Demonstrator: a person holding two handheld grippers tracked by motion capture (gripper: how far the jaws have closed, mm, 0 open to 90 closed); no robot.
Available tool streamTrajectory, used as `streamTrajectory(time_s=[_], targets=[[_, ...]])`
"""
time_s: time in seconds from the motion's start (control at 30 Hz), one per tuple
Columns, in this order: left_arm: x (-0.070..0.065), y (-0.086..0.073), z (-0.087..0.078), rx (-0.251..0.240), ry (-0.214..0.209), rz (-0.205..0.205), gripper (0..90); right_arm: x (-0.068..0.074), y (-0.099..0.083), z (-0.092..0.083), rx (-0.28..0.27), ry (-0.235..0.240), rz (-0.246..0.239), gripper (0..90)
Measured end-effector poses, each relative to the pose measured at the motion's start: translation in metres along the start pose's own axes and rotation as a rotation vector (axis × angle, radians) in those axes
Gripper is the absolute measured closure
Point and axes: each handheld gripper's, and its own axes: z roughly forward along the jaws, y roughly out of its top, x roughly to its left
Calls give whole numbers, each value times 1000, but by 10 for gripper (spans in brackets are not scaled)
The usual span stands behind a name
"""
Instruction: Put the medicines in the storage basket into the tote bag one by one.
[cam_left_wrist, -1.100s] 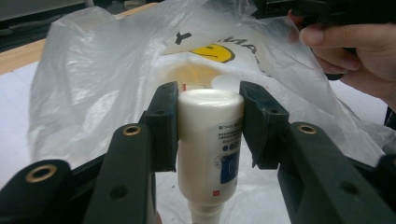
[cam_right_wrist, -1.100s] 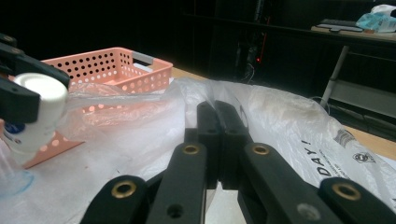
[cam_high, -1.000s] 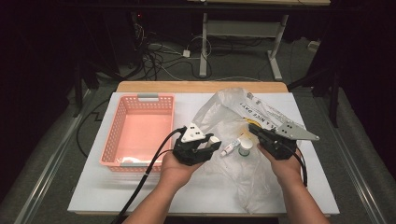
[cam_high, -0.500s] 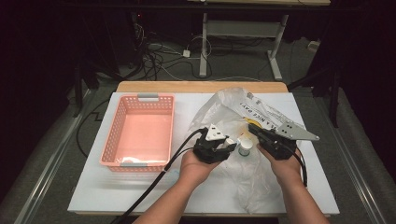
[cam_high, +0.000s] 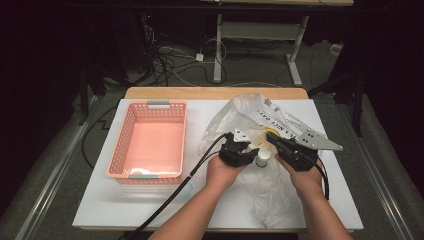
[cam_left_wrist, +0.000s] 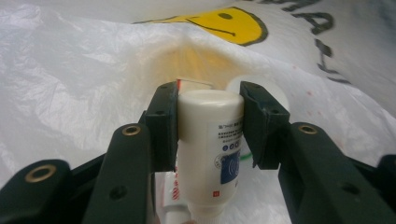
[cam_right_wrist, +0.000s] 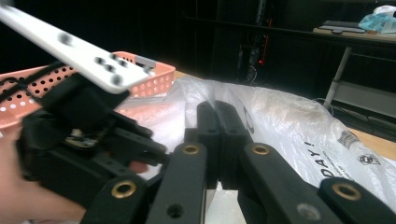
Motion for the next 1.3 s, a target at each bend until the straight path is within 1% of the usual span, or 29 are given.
streamTrajectory(time_s=[0.03,0.2,0.3,0.37,0.43,0.5,0.57,0.7,0.77,0.83,0.87,0.97,1.07,1.13,1.2,1.23,1.27,1.3], targets=[[1,1,4,2,2,-11,578,0,0,0,-1,0,0,900],[7,6,19,13,-1,-36,578,-1,0,0,-5,2,3,900],[9,8,26,26,-9,-47,576,-1,0,-1,-9,3,8,900],[10,9,27,23,-13,-54,572,-1,0,-1,-10,4,9,900],[10,9,24,25,-17,-62,527,-1,0,-1,-10,5,10,900],[9,11,20,24,-19,-52,484,-1,0,-1,-11,6,9,900],[5,11,15,24,-2,-27,483,-1,0,0,-7,6,6,900],[-1,8,-1,15,6,-2,482,0,0,1,-3,8,3,900],[-5,2,-11,13,3,15,482,1,0,1,-1,7,0,900],[-9,-6,-21,13,-3,33,449,1,0,1,3,7,-3,900],[-10,-10,-27,14,-8,40,449,1,0,1,4,7,-4,900],[-14,-27,-41,25,-22,65,448,2,-1,2,6,4,-4,900],[-16,-45,-51,39,-21,89,397,3,-1,3,12,4,-12,900],[-17,-57,-56,66,-12,108,369,3,-1,3,15,5,-11,900],[-16,-69,-60,95,-22,105,342,4,-1,3,18,5,-15,900],[-15,-74,-62,113,-20,104,330,5,-1,4,19,4,-17,900],[-13,-78,-63,128,-11,95,277,5,-1,4,20,6,-15,900],[-11,-83,-64,147,-5,90,246,6,-1,4,20,5,-16,900]])
